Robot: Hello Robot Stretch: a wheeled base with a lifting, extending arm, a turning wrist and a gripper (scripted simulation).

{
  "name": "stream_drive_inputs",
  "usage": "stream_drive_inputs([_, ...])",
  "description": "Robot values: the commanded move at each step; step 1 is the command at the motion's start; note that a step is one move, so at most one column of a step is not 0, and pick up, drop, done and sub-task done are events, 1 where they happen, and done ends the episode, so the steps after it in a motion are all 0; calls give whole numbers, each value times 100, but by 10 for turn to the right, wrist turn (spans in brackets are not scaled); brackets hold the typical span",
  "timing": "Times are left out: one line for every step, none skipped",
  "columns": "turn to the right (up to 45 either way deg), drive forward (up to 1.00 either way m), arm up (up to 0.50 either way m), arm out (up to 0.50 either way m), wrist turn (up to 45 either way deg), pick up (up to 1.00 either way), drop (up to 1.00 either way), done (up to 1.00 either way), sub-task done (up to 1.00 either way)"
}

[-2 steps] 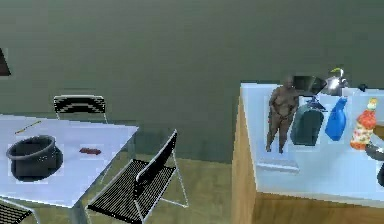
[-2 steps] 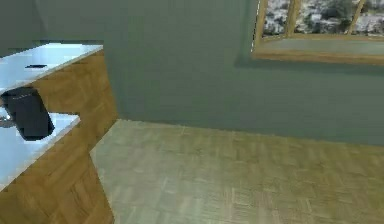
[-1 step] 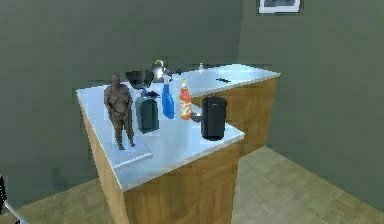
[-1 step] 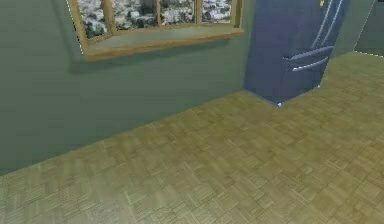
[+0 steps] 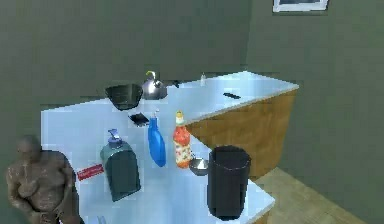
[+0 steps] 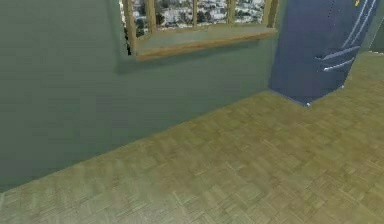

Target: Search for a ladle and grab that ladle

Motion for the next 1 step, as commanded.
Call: stream_drive_inputs([-450,0,0,0,0,0,0,0,0])
